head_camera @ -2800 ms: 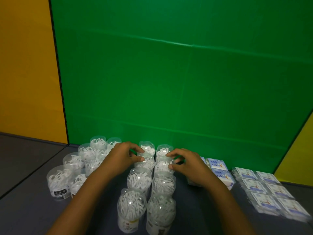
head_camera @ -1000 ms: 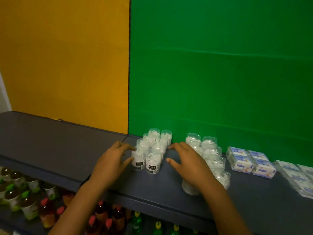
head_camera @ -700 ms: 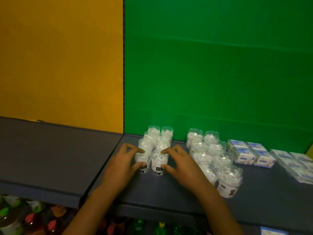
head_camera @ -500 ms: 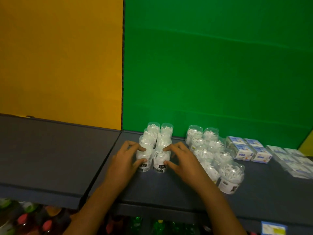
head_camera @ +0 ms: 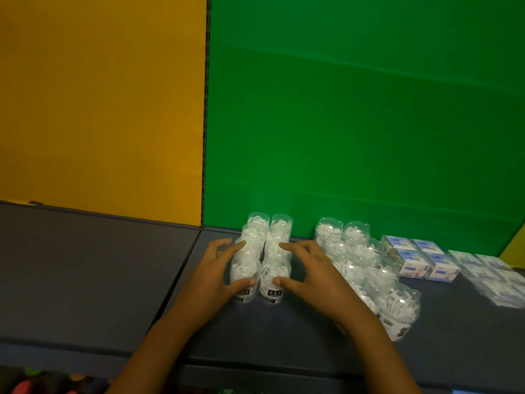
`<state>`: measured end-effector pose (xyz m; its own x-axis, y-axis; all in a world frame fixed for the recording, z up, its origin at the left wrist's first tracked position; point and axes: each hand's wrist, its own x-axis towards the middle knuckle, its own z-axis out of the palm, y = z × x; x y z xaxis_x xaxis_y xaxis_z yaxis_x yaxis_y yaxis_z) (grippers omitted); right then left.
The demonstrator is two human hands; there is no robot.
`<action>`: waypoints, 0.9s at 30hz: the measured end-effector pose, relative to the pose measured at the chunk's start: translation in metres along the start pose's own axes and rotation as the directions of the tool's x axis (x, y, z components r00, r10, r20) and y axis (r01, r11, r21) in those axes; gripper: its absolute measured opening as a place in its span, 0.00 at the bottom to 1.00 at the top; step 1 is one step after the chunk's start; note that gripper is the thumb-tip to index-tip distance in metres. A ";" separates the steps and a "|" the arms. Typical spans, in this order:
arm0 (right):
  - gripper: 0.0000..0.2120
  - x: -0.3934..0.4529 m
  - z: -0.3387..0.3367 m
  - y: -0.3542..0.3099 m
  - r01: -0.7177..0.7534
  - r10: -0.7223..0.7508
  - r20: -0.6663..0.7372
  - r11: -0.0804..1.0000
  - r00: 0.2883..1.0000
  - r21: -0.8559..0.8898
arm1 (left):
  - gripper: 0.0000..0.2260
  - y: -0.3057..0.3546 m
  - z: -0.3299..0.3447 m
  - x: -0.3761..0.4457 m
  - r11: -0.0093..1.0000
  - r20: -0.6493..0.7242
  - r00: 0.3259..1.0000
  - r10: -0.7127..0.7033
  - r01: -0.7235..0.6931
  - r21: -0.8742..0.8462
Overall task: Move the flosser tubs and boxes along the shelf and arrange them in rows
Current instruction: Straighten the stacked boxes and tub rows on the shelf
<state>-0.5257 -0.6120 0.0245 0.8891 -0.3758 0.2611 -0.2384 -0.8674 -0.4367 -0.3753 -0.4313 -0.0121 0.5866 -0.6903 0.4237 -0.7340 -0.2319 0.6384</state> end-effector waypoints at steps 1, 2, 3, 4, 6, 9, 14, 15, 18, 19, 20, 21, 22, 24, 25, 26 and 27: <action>0.36 0.003 0.000 0.001 -0.010 0.010 0.041 1.000 0.999 0.002 | 0.36 0.000 0.001 0.002 1.000 0.037 0.999 -0.018 0.019 -0.014; 0.36 0.006 0.000 0.003 -0.011 0.011 0.070 1.000 0.998 0.004 | 0.38 -0.001 0.003 0.004 0.999 0.061 0.998 -0.028 0.030 -0.036; 0.36 0.008 0.000 0.004 -0.003 0.002 0.084 1.000 0.996 0.010 | 0.41 -0.001 0.005 0.005 0.998 0.070 0.997 -0.027 0.031 -0.058; 0.35 0.010 0.001 0.006 0.007 -0.008 0.092 1.000 0.996 0.016 | 0.43 -0.002 0.007 0.005 0.997 0.062 0.998 -0.019 0.024 -0.069; 0.33 0.014 0.001 0.008 0.025 -0.026 0.101 1.000 0.995 0.017 | 0.42 -0.004 0.011 0.004 0.998 0.043 0.999 -0.009 0.012 -0.061; 0.33 0.019 -0.003 0.010 0.034 -0.036 0.129 0.999 0.991 0.013 | 0.38 -0.003 0.013 0.004 0.997 0.036 0.999 -0.019 0.022 -0.071; 0.34 0.023 -0.006 0.014 0.056 -0.055 0.157 0.998 0.986 0.001 | 0.50 -0.010 0.014 0.008 0.987 0.062 0.998 -0.020 0.029 -0.156; 0.34 0.023 -0.006 0.014 0.060 -0.060 0.158 0.998 0.986 0.007 | 0.49 -0.011 0.015 0.008 0.982 0.054 0.998 -0.019 0.029 -0.186; 0.35 0.024 -0.008 0.016 0.072 -0.073 0.180 0.997 0.981 0.014 | 0.46 -0.012 0.015 0.007 0.961 0.044 0.999 -0.016 0.027 -0.277; 0.35 0.024 -0.010 0.016 0.075 -0.077 0.191 0.997 0.979 0.016 | 0.45 -0.011 0.014 0.006 0.950 0.046 0.999 -0.016 0.029 -0.310; 0.35 0.024 -0.011 0.015 0.075 -0.078 0.195 0.997 0.978 0.023 | 0.43 -0.012 0.013 0.006 0.940 0.046 0.999 -0.019 0.034 -0.338; 0.34 0.024 -0.013 0.014 0.070 -0.076 0.188 0.997 0.979 0.036 | 0.41 -0.012 0.011 0.006 0.935 0.039 0.999 -0.024 0.036 -0.353; 0.32 0.025 -0.014 0.014 0.061 -0.069 0.167 0.997 0.984 0.049 | 0.38 -0.012 0.008 0.007 0.934 0.024 0.999 -0.038 0.044 -0.355; 0.28 0.031 -0.015 0.014 0.035 -0.041 0.099 0.997 0.994 0.064 | 0.30 -0.013 0.001 0.014 0.939 -0.038 0.996 -0.083 0.065 -0.337; 0.26 0.036 -0.015 0.015 0.016 -0.021 0.066 0.998 0.998 0.065 | 0.26 -0.013 -0.002 0.021 0.943 -0.072 0.992 -0.100 0.071 -0.326; 0.25 0.040 -0.013 0.017 -0.001 -0.001 0.039 0.998 0.999 0.061 | 0.22 -0.014 -0.003 0.029 0.945 -0.097 0.989 -0.114 0.077 -0.317; 0.24 0.046 -0.010 0.018 -0.021 0.019 0.020 0.998 1.000 0.057 | 0.19 -0.015 -0.004 0.038 0.947 -0.110 0.986 -0.125 0.085 -0.309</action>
<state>-0.4935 -0.6486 0.0373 0.8921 -0.3860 0.2351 -0.2340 -0.8395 -0.4904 -0.3403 -0.4514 -0.0031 0.7076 -0.5762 0.4090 -0.5394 -0.0667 0.8394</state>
